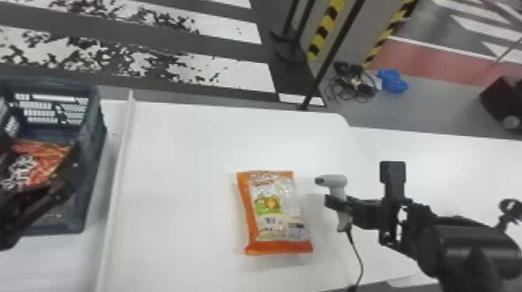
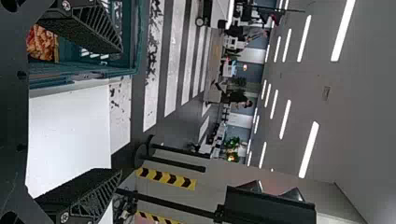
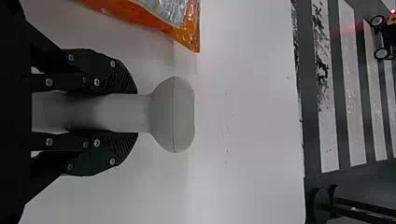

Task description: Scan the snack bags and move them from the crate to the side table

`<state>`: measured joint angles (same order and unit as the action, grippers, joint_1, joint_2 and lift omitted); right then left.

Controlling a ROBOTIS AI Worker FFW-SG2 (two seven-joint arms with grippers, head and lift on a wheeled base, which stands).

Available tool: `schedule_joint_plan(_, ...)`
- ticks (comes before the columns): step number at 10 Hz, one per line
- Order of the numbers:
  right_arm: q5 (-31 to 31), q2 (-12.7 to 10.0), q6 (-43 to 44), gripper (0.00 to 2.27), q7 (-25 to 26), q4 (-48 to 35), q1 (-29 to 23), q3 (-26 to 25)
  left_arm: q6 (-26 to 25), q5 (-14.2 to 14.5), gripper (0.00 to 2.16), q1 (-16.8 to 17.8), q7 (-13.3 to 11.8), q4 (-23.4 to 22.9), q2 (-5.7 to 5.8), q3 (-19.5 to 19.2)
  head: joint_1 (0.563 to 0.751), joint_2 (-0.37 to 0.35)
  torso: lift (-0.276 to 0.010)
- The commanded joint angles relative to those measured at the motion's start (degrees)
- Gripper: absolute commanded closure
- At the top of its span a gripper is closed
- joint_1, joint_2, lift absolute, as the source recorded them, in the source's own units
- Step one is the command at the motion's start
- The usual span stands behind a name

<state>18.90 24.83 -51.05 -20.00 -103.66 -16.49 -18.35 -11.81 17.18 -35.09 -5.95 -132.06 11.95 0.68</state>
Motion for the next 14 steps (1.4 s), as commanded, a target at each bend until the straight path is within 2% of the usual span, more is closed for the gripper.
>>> schedule_joint_plan(1, 0.3, -2.9, -3.6, 2.25, 1.3, -11.6, -6.2, -2.7, -0.1, 0.0, 0.09, 0.9, 0.1, 0.5, 0.18, 0.7, 0.695, -0.329, -0.087)
schedule_joint_plan(2, 1.9, -4.9, -7.6, 2.25, 2.1, -17.4, -8.8, -4.3, -0.3, 0.0, 0.09, 1.3, 0.2, 0.5, 0.18, 0.9, 0.695, -0.325, -0.087)
schedule_joint_plan(4, 3.2, -8.3, -7.8, 2.25, 2.9, -25.7, -14.0, -6.5, -0.3, -0.1, 0.09, 1.3, 0.6, 0.3, 0.09, 0.7, 0.695, -0.295, -0.087)
schedule_joint_plan(6, 6.2, -10.2, -10.1, 2.24, 2.9, -31.2, -17.8, -8.7, 0.1, -0.8, 0.09, 0.8, 1.1, 0.1, -0.35, 0.9, 0.695, -0.275, -0.087)
schedule_joint_plan(8, 8.3, -13.0, -14.1, 2.25, 3.0, -37.8, -21.4, -8.4, 1.5, -2.5, 0.09, 0.5, 2.8, 0.4, -0.70, 1.3, 0.695, -0.252, -0.087)
schedule_joint_plan(10, 8.0, -14.9, -16.1, 2.24, 4.4, -43.9, -24.3, -4.8, 1.6, -2.6, 0.09, 1.1, 3.0, 1.4, -0.79, 2.0, 0.695, -0.190, -0.087)
schedule_joint_plan(12, 6.9, -15.4, -16.4, 2.25, 6.2, -47.1, -26.1, -0.7, 1.6, -2.5, 0.09, 1.1, 3.2, 1.5, -0.79, 2.0, 0.695, -0.143, -0.087)
schedule_joint_plan(14, 3.3, -16.2, -16.4, 2.24, 7.7, -48.4, -26.6, 4.3, 1.6, -2.5, 0.09, 1.1, 3.6, 1.5, -0.79, 2.2, 0.695, -0.088, -0.087)
